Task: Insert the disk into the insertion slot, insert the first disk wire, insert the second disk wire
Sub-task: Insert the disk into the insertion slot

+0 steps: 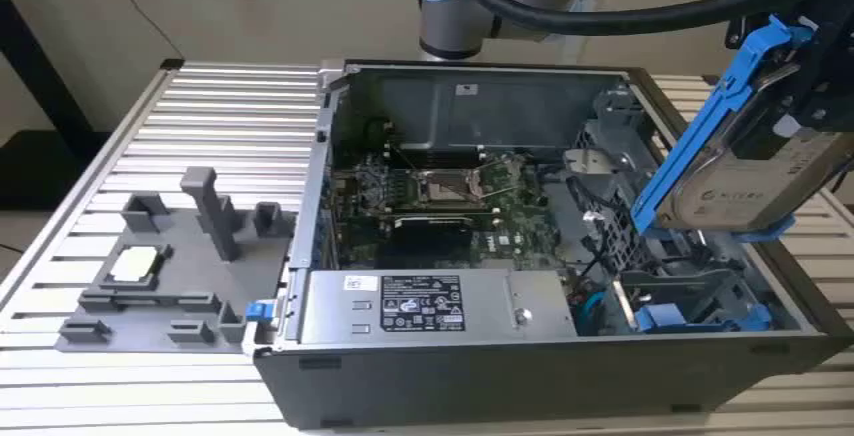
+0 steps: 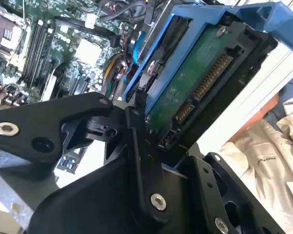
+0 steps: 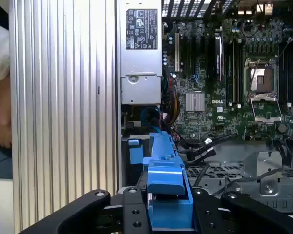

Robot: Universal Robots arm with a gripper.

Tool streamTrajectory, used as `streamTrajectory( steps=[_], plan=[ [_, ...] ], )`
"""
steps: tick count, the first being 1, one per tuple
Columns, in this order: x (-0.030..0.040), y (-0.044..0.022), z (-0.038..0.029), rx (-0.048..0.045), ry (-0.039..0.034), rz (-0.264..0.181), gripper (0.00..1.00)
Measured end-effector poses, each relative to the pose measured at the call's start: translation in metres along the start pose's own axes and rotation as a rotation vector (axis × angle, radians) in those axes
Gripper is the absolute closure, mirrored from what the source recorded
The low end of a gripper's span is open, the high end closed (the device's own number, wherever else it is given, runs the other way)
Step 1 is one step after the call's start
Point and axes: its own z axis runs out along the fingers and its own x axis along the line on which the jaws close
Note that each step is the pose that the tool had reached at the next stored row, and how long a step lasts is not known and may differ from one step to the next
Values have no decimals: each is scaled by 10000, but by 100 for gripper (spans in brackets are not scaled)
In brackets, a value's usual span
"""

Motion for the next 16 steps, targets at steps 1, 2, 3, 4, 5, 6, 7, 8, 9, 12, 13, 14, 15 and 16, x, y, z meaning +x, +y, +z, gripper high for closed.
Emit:
streamTrajectory(
  steps=[1,2,3,4,5,6,7,8,9,12,13,14,15,16],
  plan=[
    [0,0,0,0,0,0,67],
    [0,0,0,0,0,0,67],
    [0,0,0,0,0,0,67],
    [0,0,0,0,0,0,67],
    [0,0,0,0,0,0,67],
    [0,0,0,0,0,0,67],
    [0,0,0,0,0,1,67],
    [0,0,2,0,1,0,67],
    [0,0,7,1,0,0,67],
    [0,-2,31,11,1,0,67],
    [0,-2,40,22,1,0,67],
    [0,-2,50,42,3,1,67],
    [0,-2,60,66,9,1,67],
    [0,-3,69,89,19,0,67]
  ],
)
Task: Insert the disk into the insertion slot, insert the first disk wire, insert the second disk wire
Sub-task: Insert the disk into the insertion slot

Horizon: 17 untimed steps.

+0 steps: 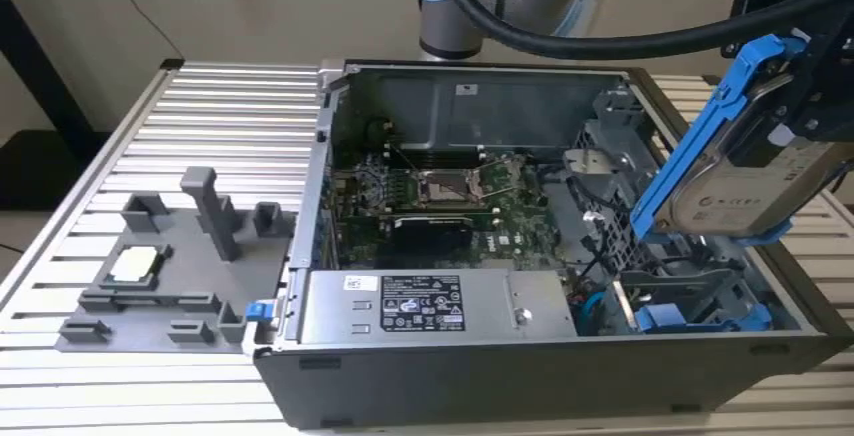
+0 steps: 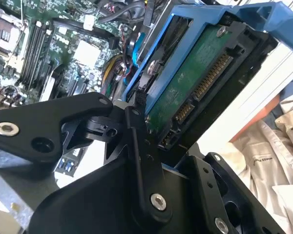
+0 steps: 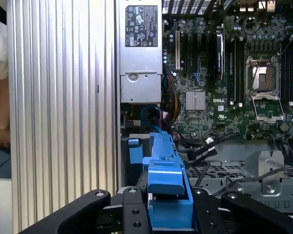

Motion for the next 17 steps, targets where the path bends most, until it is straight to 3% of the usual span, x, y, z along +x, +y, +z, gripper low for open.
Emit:
streamTrajectory(
  steps=[8,17],
  plan=[
    [6,-21,101,27,90,-24,67],
    [34,-64,182,28,122,-39,67]
  ],
)
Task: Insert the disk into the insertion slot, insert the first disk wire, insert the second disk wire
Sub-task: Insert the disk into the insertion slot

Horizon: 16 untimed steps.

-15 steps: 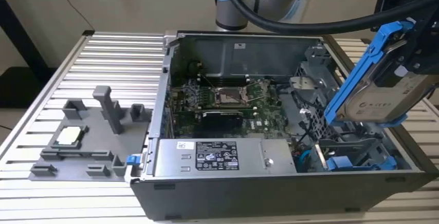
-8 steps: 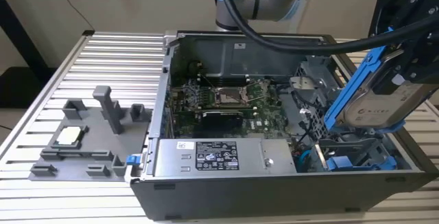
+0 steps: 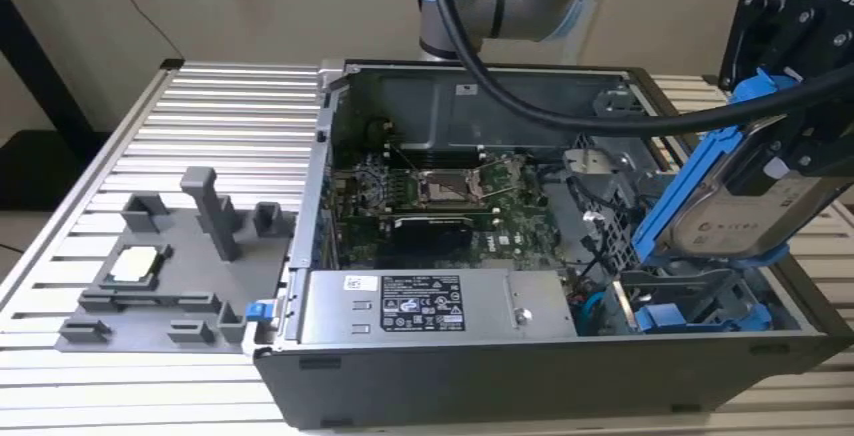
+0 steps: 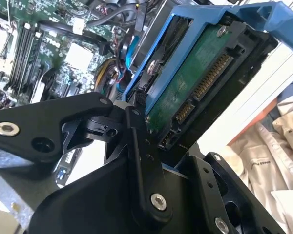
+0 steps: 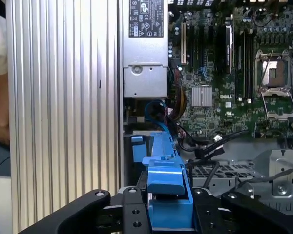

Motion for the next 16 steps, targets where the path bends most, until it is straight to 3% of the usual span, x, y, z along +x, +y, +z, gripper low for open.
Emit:
streamTrajectory(
  steps=[16],
  plan=[
    [27,-31,200,0,1,-16,67]
  ],
)
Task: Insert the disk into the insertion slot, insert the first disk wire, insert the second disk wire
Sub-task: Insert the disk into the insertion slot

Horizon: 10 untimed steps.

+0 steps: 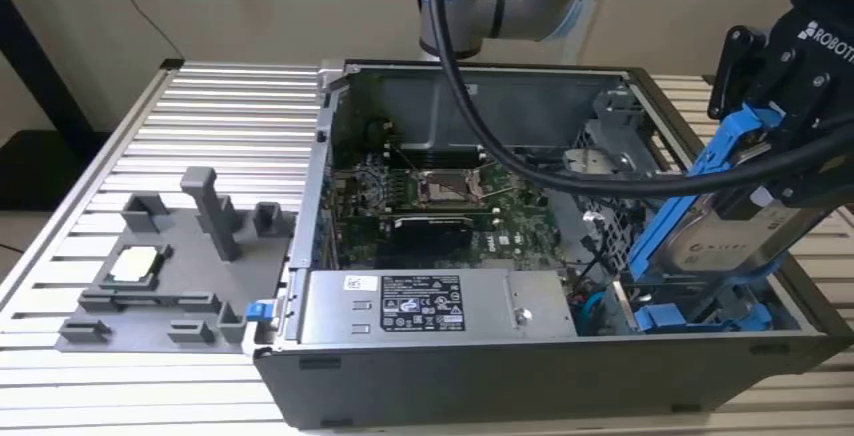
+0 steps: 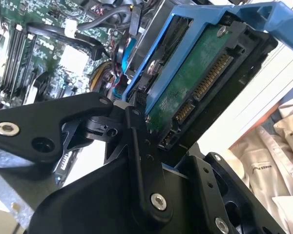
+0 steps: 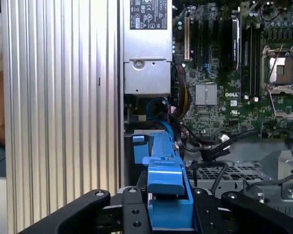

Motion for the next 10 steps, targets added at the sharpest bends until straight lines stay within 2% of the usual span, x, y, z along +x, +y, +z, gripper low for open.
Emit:
streamTrajectory(
  steps=[10],
  plan=[
    [-2,-39,105,1,-4,-36,67]
  ],
)
